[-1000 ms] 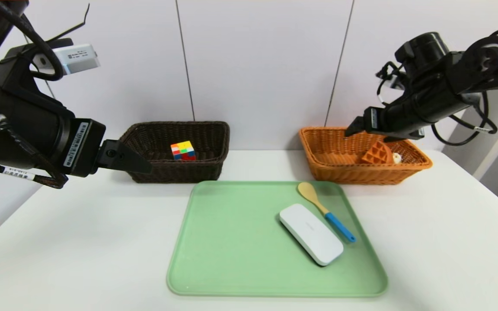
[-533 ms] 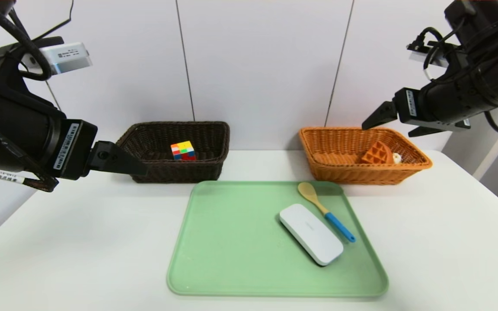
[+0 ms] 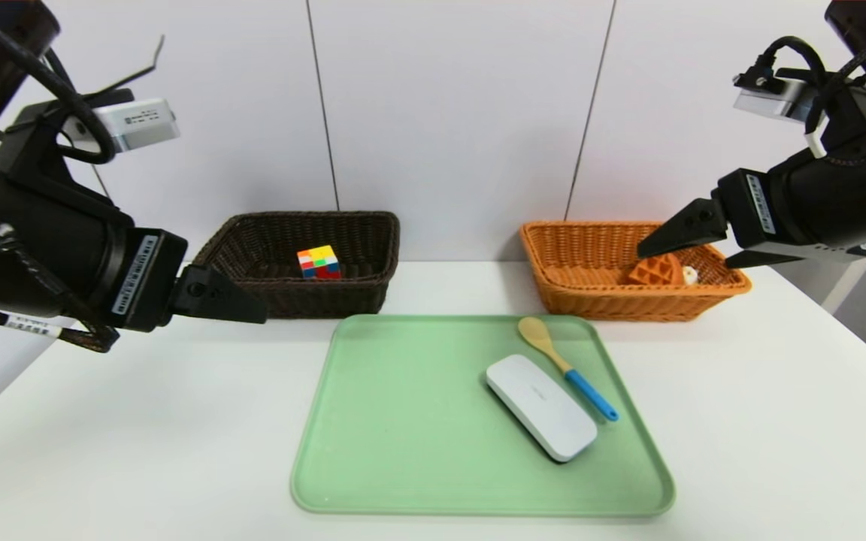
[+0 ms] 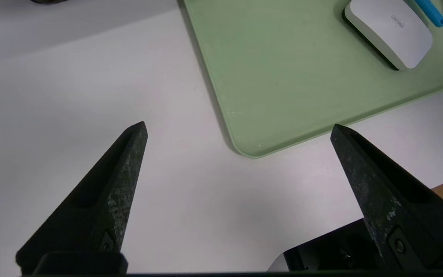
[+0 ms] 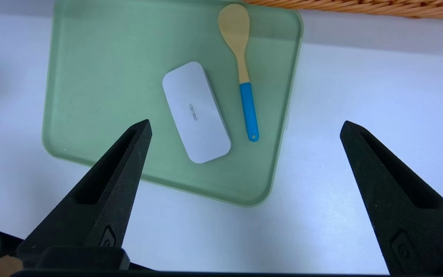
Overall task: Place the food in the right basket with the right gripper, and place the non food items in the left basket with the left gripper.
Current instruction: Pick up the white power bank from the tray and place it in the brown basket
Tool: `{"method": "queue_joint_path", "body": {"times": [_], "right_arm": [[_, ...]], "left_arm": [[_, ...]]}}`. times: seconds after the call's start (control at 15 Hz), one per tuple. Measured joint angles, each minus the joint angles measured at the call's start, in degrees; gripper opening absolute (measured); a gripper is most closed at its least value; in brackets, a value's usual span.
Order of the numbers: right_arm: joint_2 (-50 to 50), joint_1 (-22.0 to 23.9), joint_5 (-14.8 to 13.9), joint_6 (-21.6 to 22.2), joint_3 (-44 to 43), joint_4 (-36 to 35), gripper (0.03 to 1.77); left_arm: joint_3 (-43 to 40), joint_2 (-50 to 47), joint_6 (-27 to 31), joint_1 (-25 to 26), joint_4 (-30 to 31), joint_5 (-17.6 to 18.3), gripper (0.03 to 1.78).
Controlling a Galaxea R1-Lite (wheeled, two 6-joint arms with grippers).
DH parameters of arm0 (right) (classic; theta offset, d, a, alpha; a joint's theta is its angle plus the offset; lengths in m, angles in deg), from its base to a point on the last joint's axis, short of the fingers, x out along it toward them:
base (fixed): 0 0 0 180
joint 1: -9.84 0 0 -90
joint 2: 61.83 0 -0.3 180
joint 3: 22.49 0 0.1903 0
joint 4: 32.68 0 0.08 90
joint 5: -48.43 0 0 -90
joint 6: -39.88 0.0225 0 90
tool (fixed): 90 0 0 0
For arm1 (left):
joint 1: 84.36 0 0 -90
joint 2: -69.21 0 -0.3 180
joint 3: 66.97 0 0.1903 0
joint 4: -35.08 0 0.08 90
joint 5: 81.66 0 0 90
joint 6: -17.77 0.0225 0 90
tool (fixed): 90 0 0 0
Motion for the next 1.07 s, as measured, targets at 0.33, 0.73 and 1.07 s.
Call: {"method": "queue_joint_path", "body": {"times": [0.33,0.73,1.07], "right_arm": [[0.9,0.1,-0.3,0.8,1.8,-0.2,1.69],[0.2,2.6,-0.5,0.6,1.9,-0.6,1.69],[-0.7,5.1,0.1,0.3,1.9,-0.6,1.69]], "left_arm": [[2.5,6.9,-6.8,-7.3,1.9,-2.1,1.69],[9.9,19.6,-17.4,-15.8,1.1,-11.7,1.69],[18.2,29.5,-24.3,-20.8,-0.5,-13.1,1.69]]}}
